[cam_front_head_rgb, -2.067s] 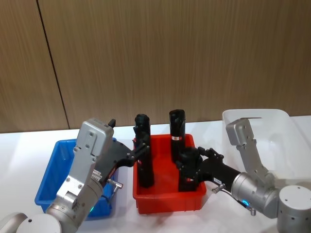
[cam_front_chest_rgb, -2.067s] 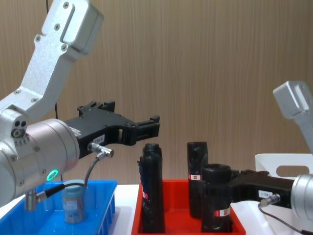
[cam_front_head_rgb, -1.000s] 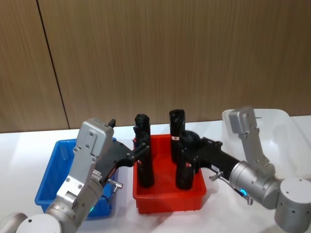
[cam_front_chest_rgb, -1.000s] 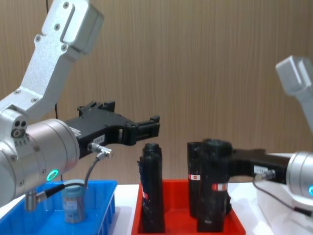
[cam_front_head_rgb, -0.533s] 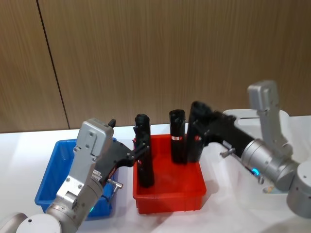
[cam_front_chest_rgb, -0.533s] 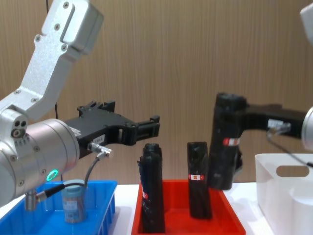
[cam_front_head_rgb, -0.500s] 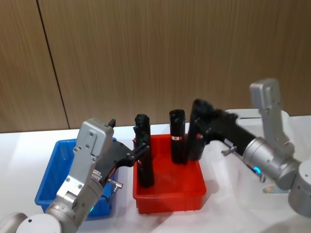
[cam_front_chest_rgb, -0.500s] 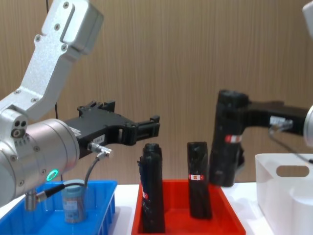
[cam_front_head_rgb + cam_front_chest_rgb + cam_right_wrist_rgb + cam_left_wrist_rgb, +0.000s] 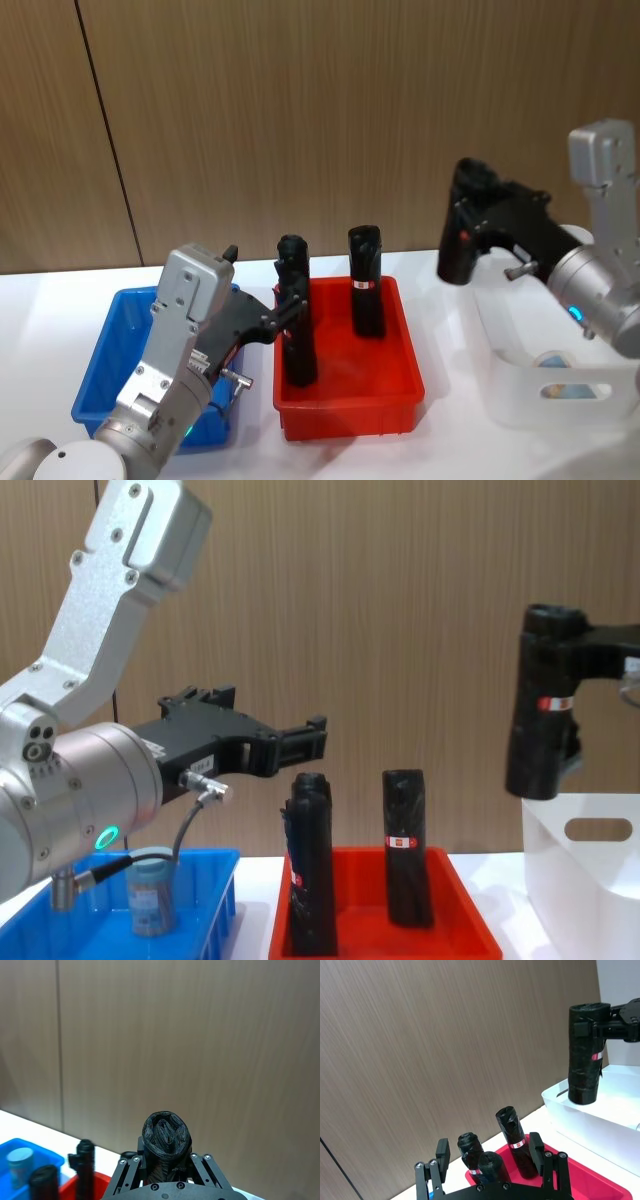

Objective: Pick the cotton swabs from the blue box and place them into the white box.

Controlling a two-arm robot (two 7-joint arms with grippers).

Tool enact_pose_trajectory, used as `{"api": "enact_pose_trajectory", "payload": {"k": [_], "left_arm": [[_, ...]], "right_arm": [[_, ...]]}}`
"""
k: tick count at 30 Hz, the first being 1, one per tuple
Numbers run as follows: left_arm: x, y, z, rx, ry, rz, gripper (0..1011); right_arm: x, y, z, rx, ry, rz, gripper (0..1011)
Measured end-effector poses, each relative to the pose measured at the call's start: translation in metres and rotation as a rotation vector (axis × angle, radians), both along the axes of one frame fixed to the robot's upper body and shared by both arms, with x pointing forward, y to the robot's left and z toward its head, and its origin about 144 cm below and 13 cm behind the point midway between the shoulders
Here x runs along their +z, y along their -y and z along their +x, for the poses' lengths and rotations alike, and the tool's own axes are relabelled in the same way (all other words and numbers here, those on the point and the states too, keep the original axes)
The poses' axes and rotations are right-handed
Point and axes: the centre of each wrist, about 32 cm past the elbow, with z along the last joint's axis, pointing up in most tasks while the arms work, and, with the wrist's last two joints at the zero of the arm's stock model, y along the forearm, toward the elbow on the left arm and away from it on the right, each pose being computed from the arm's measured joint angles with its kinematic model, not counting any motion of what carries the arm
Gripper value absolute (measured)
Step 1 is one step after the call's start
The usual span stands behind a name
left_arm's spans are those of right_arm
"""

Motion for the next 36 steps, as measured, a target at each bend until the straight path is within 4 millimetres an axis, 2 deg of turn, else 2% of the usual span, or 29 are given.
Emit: {"api": "enact_pose_trajectory", "payload": {"k": [12, 24, 33, 36], "left_arm": [[0.000, 0.000, 0.000, 0.000, 0.000, 0.000, 1000], [0.000, 0.000, 0.000, 0.000, 0.000, 0.000, 1000], [0.000, 0.000, 0.000, 0.000, 0.000, 0.000, 1000], [0.000, 0.000, 0.000, 0.000, 0.000, 0.000, 1000]], "right_arm": [[-0.004, 0.023, 0.010, -0.106, -0.024, -0.022, 364], [-0.032, 0.041, 0.024, -0.192, -0.109, -0.037, 364], [-0.052, 0.048, 0.030, -0.225, -0.160, -0.033, 364], [-0.057, 0.049, 0.032, -0.231, -0.171, -0.030, 429]]}}
